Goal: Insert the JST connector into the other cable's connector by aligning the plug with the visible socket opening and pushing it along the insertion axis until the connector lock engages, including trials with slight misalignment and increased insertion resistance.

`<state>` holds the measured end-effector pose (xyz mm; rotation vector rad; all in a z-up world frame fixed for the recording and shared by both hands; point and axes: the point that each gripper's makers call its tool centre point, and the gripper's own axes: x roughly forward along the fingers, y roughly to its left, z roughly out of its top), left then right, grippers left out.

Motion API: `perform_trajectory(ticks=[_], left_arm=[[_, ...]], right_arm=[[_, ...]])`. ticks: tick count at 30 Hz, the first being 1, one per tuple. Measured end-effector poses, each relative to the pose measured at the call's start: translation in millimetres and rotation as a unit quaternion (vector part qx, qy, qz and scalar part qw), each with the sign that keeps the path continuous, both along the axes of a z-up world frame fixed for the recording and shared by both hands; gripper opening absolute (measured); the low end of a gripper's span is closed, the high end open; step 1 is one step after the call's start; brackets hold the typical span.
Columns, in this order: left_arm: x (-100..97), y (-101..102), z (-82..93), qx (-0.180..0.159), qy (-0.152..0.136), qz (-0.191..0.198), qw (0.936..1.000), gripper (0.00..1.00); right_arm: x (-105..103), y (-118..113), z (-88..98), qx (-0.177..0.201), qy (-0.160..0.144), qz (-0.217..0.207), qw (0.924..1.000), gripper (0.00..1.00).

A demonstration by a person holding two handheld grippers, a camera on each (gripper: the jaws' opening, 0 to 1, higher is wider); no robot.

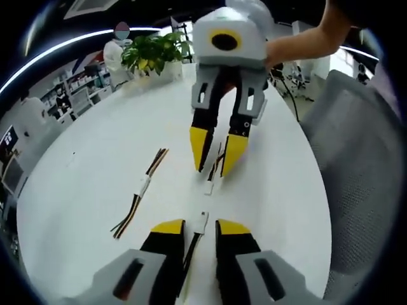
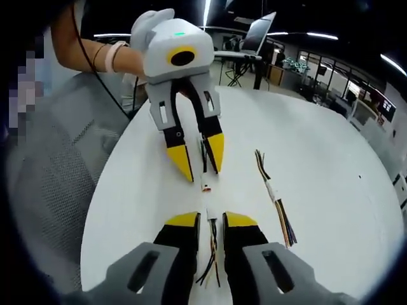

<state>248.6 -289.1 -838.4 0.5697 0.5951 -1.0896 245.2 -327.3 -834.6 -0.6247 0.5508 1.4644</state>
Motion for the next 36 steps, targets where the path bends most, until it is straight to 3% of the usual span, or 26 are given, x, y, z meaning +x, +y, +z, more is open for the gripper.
perform_trajectory(ticks=[19, 36], left_arm=[[0.3, 0, -6.2, 0.003, -0.005, -0.015, 0.9999, 0.05], [-0.7, 0, -7.6, -0.027, 0.013, -0.014, 0.9995, 0.01]], right_arm=[[0, 3, -14.8, -0.005, 0.011, 0.002, 0.9999, 0.09], [2, 4, -15.0, 0.008, 0.017, 0.004, 0.9998, 0.07]])
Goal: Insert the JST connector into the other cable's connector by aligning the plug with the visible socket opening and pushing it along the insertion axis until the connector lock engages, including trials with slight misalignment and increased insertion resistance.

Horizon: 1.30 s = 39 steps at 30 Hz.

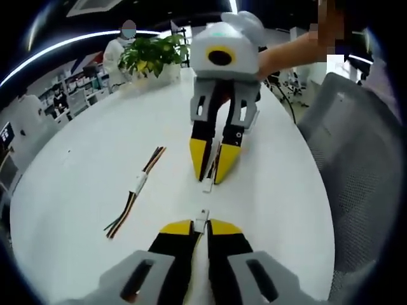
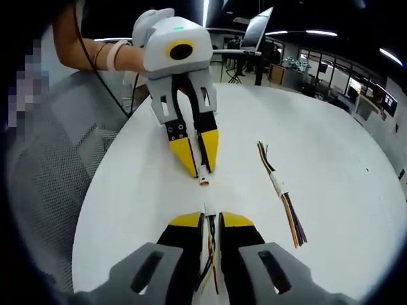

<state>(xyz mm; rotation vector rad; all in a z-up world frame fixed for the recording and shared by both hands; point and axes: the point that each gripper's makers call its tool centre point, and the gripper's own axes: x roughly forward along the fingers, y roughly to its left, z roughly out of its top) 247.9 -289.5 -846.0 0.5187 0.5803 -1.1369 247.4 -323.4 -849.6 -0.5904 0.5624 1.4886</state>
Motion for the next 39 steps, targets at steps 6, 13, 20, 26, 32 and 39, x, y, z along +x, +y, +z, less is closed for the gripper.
perform_trajectory(ticks=[6, 13, 20, 26, 32, 39], left_arm=[[-0.7, -1, -0.2, -0.002, 0.003, -0.008, 1.0000, 0.00], [0.8, -1, -0.6, -0.005, 0.011, -0.007, 0.9999, 0.00], [2.5, -1, -1.3, -0.013, 0.031, 0.009, 0.9994, 0.00], [1.6, -1, -1.3, -0.011, 0.034, 0.010, 0.9993, 0.00], [-0.1, -3, 1.4, -0.023, 0.040, 0.013, 0.9988, 0.00], [3.1, -6, 18.0, -0.034, 0.027, 0.008, 0.9990, 0.00]], right_arm=[[1, 0, 0.5, 0.002, 0.004, 0.002, 1.0000, 0.04], [2, 1, 0.7, 0.001, 0.008, -0.005, 1.0000, 0.04], [2, 0, 0.5, -0.004, 0.009, -0.004, 0.9999, 0.03], [2, -2, 2.7, -0.010, 0.005, 0.000, 0.9999, 0.03], [5, -3, 9.1, -0.013, -0.002, 0.002, 0.9999, 0.03], [4, 1, 21.6, -0.006, -0.011, 0.009, 0.9999, 0.03]])
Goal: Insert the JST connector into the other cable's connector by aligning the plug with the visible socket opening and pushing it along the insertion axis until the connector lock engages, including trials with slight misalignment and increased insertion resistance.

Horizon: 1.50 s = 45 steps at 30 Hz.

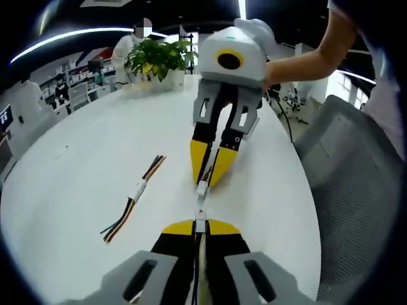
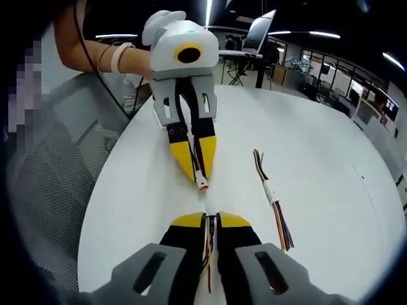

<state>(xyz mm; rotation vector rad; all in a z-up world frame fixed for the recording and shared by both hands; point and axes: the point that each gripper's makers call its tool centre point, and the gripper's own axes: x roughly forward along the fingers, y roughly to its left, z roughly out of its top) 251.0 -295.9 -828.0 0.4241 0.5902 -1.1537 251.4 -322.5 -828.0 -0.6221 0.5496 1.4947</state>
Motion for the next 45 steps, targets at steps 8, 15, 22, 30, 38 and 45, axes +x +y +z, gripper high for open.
perform_trajectory(ticks=[8, 15, 22, 30, 38, 45], left_arm=[[-1.6, -4, 10.6, 0.000, -0.005, -0.010, 0.9999, 0.00], [-3.6, -4, 14.0, 0.013, -0.013, -0.023, 0.9996, 0.00], [-4.6, -6, 16.5, 0.014, -0.018, -0.033, 0.9992, 0.00], [-5.5, -6, 15.7, 0.015, -0.016, -0.039, 0.9990, 0.00], [-3.9, -5, 13.7, 0.022, -0.018, -0.042, 0.9987, 0.00], [-2.6, -6, 15.2, 0.025, -0.021, -0.051, 0.9981, 0.00]], right_arm=[[-1, 4, 4.3, 0.002, -0.004, 0.009, 0.9999, 0.03], [-3, 7, 13.6, 0.008, -0.012, 0.014, 0.9998, 0.03], [-4, 9, 16.1, 0.008, -0.017, 0.021, 0.9996, 0.03], [-6, 10, 13.2, 0.002, -0.016, 0.027, 0.9995, 0.03], [-8, 11, 10.2, -0.001, -0.013, 0.033, 0.9994, 0.02], [-6, 11, 10.5, 0.001, -0.012, 0.031, 0.9994, 0.02]])
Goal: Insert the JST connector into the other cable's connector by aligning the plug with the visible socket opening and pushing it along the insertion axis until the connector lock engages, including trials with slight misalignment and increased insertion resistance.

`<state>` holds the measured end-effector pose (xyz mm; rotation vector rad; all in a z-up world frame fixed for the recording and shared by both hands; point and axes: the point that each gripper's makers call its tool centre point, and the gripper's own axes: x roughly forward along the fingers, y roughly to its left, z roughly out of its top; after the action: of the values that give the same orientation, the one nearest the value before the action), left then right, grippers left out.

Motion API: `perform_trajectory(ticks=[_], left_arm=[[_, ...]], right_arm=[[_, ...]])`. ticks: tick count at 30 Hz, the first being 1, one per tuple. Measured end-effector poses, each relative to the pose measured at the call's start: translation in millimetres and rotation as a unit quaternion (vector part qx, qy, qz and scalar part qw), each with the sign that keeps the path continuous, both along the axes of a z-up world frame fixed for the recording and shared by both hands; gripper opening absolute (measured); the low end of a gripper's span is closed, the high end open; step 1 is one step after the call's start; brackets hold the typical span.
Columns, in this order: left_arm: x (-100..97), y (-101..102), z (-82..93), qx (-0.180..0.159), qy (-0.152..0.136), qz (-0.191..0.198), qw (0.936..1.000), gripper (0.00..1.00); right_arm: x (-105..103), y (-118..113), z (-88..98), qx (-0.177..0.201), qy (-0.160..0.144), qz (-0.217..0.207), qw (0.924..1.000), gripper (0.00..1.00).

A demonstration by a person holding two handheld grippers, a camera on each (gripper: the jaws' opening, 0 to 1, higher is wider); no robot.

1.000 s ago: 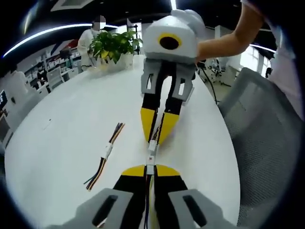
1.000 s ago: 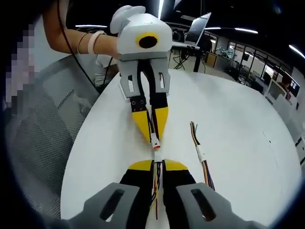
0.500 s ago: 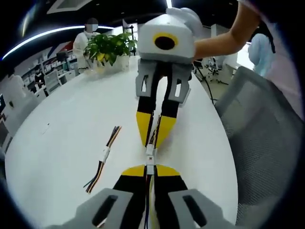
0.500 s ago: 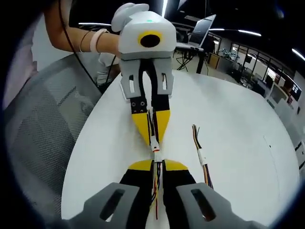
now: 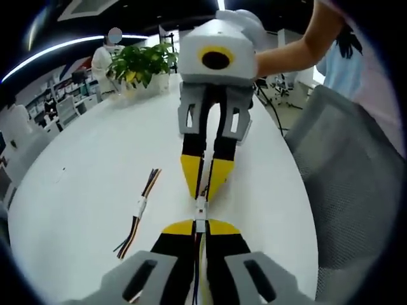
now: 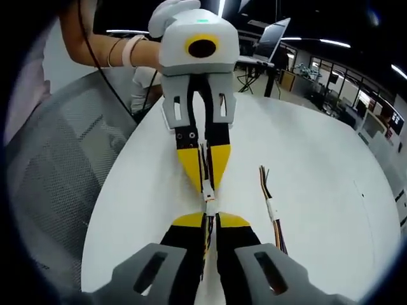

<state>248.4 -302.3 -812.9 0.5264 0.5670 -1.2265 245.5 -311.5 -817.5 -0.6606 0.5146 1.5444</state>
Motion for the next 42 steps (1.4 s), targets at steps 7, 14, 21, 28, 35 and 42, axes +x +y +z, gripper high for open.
perform_trajectory(ticks=[7, 14, 21, 28, 35, 42], left_arm=[[1.3, -1, -1.3, 0.016, -0.019, -0.021, 0.9995, 0.00], [2.2, -2, -2.0, 0.046, -0.060, -0.064, 0.9951, 0.00], [0.1, -6, -4.9, 0.069, -0.071, -0.088, 0.9912, 0.00], [-3.1, -8, -9.0, 0.093, -0.078, -0.123, 0.9850, 0.00], [-6.1, -10, -12.9, 0.103, -0.081, -0.140, 0.9814, 0.00], [-5.7, -10, -12.3, 0.087, -0.060, -0.122, 0.9870, 0.00]], right_arm=[[0, -1, -1.5, -0.002, 0.005, -0.001, 1.0000, 0.02], [-1, -1, -3.8, -0.007, 0.020, 0.003, 0.9998, 0.02], [-2, -2, -7.7, -0.021, 0.026, 0.008, 0.9994, 0.02], [-8, -4, -11.6, -0.037, 0.035, 0.029, 0.9983, 0.02], [-11, -6, -14.9, -0.049, 0.042, 0.042, 0.9971, 0.02], [-12, -7, -13.7, -0.046, 0.056, 0.034, 0.9968, 0.02]])
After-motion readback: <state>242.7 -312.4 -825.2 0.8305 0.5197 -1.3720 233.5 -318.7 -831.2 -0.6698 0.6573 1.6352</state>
